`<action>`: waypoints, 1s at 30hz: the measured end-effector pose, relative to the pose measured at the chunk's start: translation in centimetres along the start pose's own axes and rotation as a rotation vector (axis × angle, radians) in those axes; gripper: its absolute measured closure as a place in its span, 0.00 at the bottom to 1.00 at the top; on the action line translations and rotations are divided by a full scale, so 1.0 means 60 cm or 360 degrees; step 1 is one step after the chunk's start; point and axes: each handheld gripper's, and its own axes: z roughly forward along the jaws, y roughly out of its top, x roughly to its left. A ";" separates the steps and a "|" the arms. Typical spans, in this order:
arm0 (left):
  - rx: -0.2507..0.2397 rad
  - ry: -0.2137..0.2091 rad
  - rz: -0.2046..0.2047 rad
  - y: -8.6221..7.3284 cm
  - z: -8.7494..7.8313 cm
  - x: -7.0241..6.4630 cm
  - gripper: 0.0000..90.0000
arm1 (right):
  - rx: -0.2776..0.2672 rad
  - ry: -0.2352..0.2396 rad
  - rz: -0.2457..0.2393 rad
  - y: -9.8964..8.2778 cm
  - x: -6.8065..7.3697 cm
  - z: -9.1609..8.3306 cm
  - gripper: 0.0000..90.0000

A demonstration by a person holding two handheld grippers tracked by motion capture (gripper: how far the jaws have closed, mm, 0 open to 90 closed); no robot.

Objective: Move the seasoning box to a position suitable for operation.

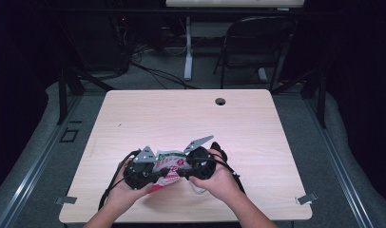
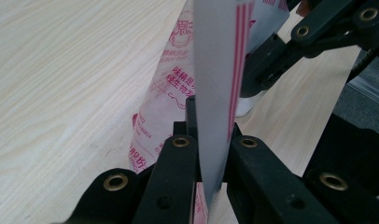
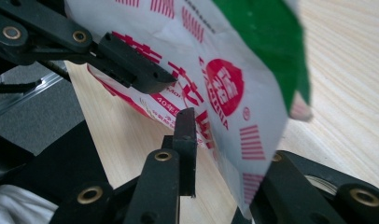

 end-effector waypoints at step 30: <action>-0.0112 -0.0005 -0.0043 -0.038 0.000 0.008 0.73 | 0.0056 -0.0059 -0.0113 -0.001 0.012 0.008 1.00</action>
